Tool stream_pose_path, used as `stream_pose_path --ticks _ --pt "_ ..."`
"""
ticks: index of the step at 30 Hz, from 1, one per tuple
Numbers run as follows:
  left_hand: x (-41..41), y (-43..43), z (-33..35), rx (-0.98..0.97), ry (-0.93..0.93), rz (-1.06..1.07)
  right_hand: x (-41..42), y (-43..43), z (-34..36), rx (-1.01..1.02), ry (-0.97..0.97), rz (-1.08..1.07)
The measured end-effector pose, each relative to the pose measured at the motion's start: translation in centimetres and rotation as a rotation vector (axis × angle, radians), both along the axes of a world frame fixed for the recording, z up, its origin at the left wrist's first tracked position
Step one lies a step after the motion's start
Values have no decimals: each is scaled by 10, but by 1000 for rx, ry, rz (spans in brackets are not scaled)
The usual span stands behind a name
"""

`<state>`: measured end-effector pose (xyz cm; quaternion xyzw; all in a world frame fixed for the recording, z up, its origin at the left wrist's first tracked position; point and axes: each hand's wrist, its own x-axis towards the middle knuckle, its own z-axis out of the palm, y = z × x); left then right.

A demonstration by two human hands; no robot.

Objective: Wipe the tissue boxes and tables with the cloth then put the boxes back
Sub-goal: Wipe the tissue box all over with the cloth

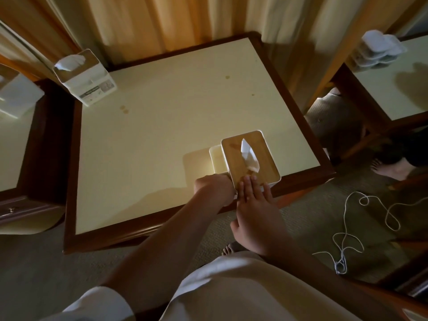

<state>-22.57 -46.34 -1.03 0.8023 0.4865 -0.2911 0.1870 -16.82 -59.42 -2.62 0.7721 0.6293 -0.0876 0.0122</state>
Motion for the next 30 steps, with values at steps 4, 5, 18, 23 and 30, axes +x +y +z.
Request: stream_pose_path --ticks 4,5,18,23,30 --pt "-13 1 12 97 -100 44 -1 1 2 -5 22 -4" --pt "-20 1 17 116 -151 56 0 1 2 6 28 0" --pt "-71 40 35 -38 -1128 769 4 -1 4 -45 -8 54" --pt "-47 37 30 -44 -1338 830 2 -1 2 -44 -3 49" --pt "-33 38 -24 274 -520 195 3 -2 3 -33 3 53"
